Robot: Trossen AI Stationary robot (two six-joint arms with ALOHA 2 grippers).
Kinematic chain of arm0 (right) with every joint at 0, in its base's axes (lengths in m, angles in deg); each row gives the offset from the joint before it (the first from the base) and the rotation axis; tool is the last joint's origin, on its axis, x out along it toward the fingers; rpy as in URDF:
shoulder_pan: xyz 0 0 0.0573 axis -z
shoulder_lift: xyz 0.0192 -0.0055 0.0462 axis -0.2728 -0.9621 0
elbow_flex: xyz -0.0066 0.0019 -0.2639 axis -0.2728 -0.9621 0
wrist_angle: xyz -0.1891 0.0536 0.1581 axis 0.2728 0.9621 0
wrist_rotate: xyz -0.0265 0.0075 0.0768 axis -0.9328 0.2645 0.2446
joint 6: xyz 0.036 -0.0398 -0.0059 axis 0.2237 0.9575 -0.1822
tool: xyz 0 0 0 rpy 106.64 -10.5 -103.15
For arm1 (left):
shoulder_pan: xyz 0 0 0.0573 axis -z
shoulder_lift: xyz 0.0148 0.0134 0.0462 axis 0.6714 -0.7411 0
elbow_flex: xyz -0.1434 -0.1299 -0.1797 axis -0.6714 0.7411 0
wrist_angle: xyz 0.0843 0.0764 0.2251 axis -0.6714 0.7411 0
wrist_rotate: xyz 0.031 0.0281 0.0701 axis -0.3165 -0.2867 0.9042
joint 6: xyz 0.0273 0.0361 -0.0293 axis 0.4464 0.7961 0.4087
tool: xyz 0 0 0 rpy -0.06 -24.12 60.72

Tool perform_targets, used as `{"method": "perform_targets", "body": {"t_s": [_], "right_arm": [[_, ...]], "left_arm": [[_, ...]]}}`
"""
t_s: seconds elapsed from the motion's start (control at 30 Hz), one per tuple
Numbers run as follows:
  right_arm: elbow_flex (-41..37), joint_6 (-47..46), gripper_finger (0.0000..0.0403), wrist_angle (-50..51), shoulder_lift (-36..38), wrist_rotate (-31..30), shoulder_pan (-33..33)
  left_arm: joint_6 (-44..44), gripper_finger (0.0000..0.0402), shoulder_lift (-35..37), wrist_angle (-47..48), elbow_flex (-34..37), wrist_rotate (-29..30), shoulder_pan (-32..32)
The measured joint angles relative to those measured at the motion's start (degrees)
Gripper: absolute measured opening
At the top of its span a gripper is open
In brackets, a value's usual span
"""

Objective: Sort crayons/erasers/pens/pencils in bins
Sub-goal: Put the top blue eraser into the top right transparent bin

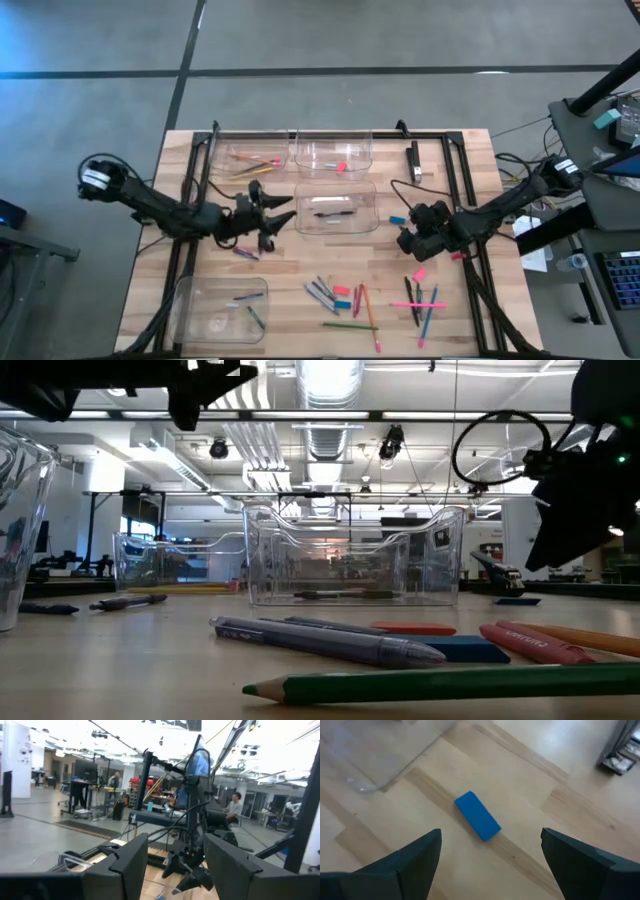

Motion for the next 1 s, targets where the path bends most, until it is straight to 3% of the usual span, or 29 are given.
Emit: {"method": "perform_targets", "body": {"t_s": [0.13, 0.33, 0.57, 0.83, 1.0], "right_arm": [[-1.43, -0.39, 0.0327, -2.49, 1.01, 2.63, 2.8], [-6.66, 4.78, 0.0327, -16.81, 2.16, 8.18, 8.49], [-11.31, 1.5, 0.0327, -20.72, 2.45, 7.71, 13.51], [-15.39, 0.54, 0.0327, -30.59, 2.55, 7.65, 13.86], [-16.08, 0.52, 0.0327, -30.91, 2.51, 8.08, 13.81]], "left_arm": [[0.02, 0.0178, -2.31, 0.02, -1.84, 0.23, -0.54], [0.24, 0.0178, -2.91, -0.03, -2.26, 0.16, -0.54], [0.04, 0.0178, -2.89, 0.17, -2.17, 0.12, -0.54], [0.03, 0.0178, -2.89, 0.57, -2.15, 0.08, -0.56], [-0.07, 0.0178, -2.89, 0.6, -2.15, 0.06, -0.56]]}}
